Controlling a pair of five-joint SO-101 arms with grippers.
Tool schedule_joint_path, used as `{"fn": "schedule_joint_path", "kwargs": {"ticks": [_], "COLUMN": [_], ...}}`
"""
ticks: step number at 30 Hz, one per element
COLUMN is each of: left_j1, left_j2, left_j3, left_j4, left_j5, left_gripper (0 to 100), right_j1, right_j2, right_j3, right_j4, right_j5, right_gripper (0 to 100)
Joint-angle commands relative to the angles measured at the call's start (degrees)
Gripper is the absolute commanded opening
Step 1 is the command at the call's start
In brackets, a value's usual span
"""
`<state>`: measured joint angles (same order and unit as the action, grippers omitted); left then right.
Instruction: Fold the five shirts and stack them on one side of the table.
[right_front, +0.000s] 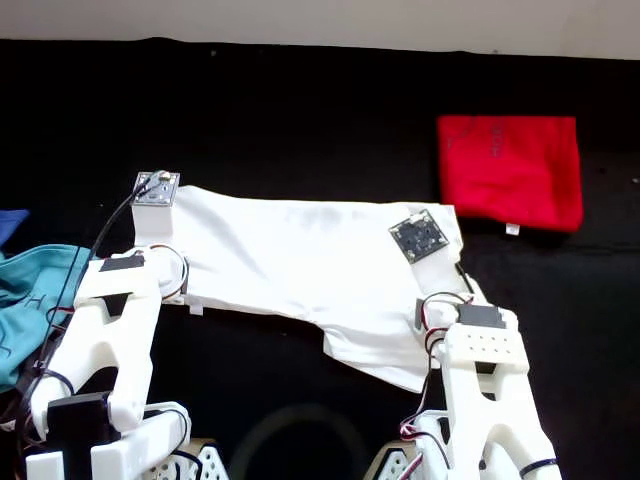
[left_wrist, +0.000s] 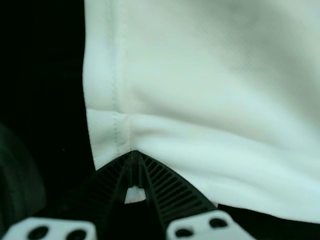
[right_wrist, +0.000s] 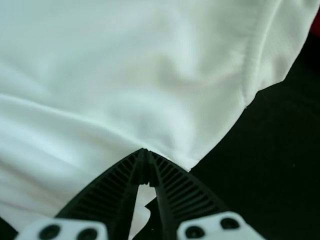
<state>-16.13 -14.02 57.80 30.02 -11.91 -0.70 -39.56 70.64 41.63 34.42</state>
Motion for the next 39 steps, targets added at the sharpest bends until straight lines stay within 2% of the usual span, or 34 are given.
{"fn": "schedule_joint_path", "kwargs": {"ticks": [1, 8, 19, 23, 27, 30, 33, 39], "left_j1": [-0.31, -0.31, -0.31, -0.31, -0.31, -0.31, -0.31, -0.31], "left_j2": [-0.13, -0.13, -0.13, -0.13, -0.13, -0.13, -0.13, -0.13], "left_j3": [0.13, 0.13, 0.13, 0.13, 0.13, 0.13, 0.13, 0.13], "left_j4": [-1.41, -1.41, -1.41, -1.41, -1.41, -1.41, -1.41, -1.41], "left_j5": [-0.35, -0.35, -0.35, -0.35, -0.35, -0.35, -0.35, -0.35], "left_gripper": [1, 1, 1, 1, 1, 1, 1, 1], "right_j1": [0.48, 0.57, -0.13, -3.56, -12.09, -16.48, -17.1, -17.01], "right_j2": [-0.13, -0.92, -0.84, -0.84, -0.84, -0.22, -0.31, -0.13], "right_j3": [0.13, -1.54, -16.66, -13.14, -10.77, -10.51, -10.59, -6.37], "right_j4": [3.12, 12.35, 33.71, 32.22, 32.04, 31.6, 29.58, 21.14], "right_j5": [0.62, 0.62, 0.35, 0.35, 0.35, 0.26, 0.26, 0.35], "right_gripper": [0.5, 0.5, 0.5, 0.5, 0.8, 7.2, 15.6, 14.6]}}
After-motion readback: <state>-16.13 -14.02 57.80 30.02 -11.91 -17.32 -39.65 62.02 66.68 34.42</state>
